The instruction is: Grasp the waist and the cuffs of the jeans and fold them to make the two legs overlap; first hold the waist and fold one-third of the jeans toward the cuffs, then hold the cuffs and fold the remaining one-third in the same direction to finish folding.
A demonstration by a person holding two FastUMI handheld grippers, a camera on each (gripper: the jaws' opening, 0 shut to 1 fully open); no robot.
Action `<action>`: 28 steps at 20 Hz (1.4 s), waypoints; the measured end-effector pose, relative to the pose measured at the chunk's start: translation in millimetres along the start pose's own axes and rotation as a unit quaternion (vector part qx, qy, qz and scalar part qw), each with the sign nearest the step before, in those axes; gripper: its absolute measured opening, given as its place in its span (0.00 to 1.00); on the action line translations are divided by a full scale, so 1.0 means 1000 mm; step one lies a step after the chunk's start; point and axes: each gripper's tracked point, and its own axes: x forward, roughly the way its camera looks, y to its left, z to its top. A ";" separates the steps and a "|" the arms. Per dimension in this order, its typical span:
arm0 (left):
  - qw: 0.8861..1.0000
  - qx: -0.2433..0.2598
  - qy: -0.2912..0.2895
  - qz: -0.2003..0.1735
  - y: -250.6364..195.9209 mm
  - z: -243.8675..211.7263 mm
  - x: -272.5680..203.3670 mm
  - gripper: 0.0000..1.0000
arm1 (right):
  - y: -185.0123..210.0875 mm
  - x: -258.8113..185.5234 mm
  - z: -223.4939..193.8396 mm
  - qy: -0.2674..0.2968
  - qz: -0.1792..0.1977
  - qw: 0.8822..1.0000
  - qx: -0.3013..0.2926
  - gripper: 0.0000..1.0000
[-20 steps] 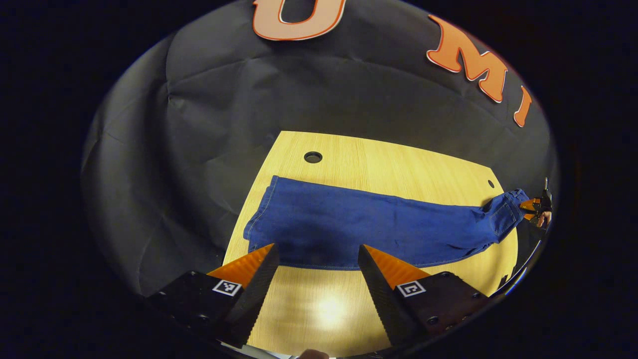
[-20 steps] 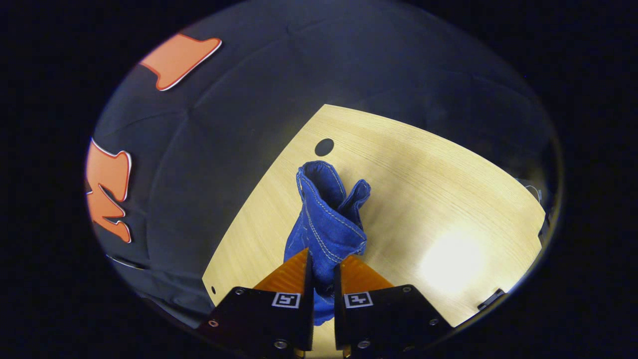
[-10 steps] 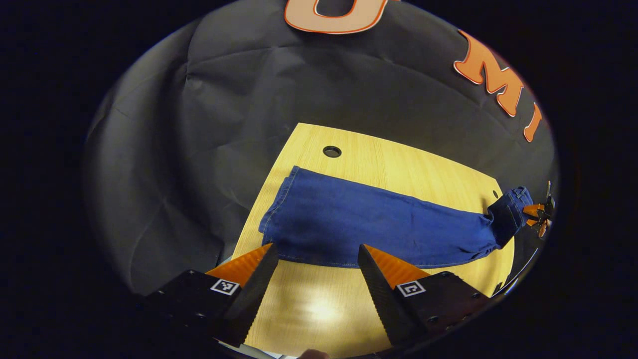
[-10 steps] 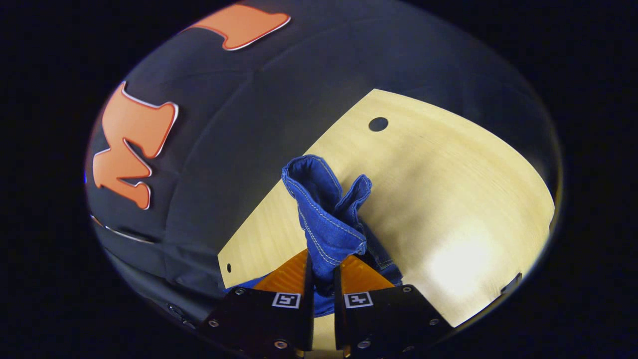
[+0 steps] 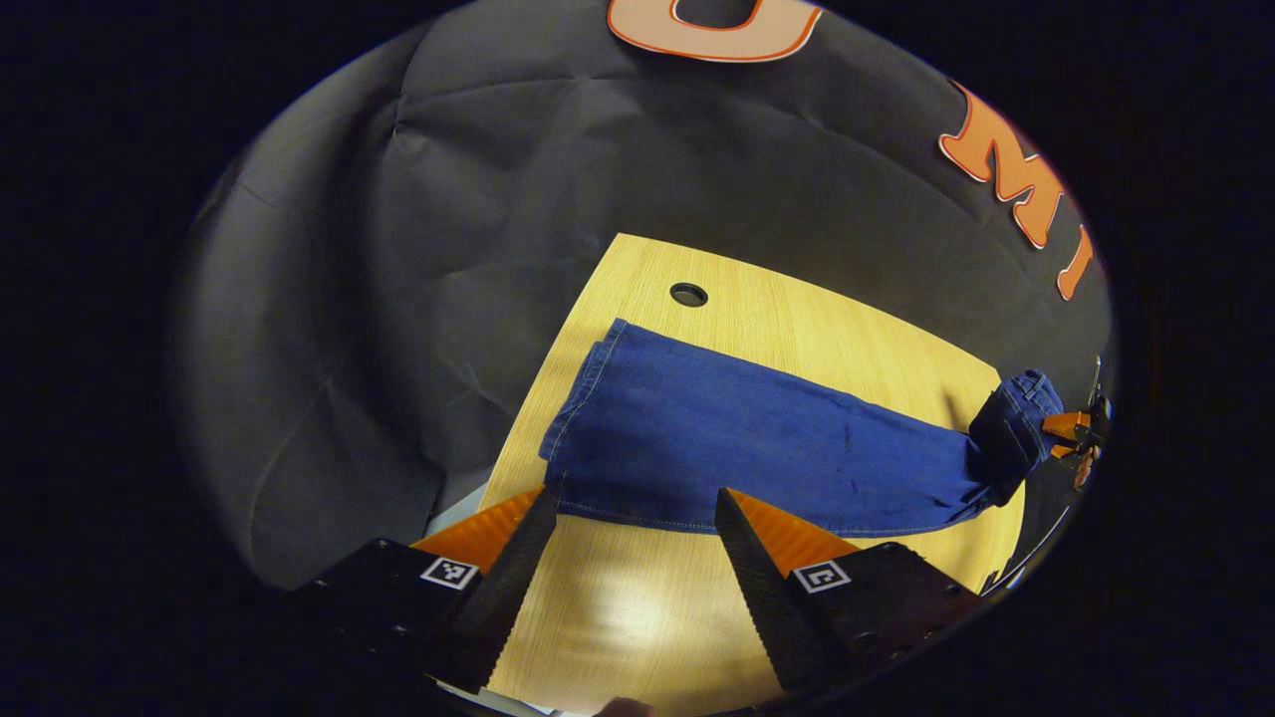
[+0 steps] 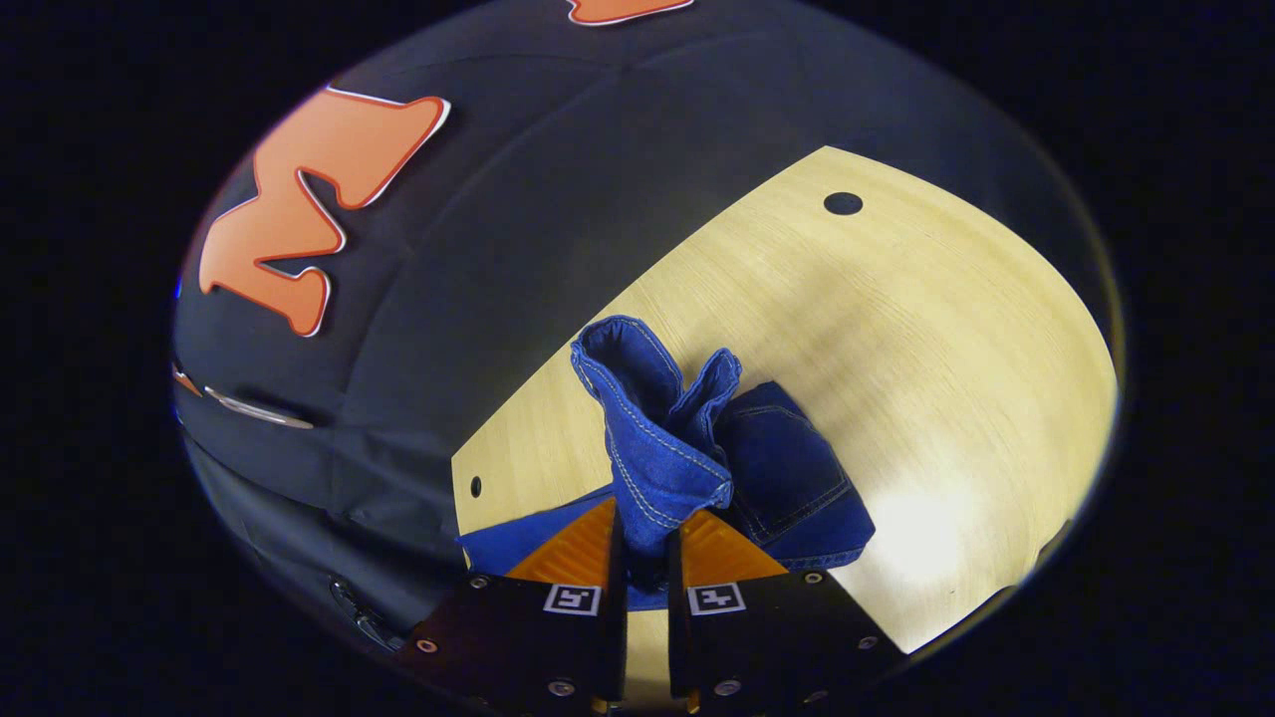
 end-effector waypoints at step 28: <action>0.995 -0.089 0.031 -0.021 0.003 -0.011 0.005 0.99 | 0.119 0.071 -0.161 0.135 0.034 0.987 -0.083 0.43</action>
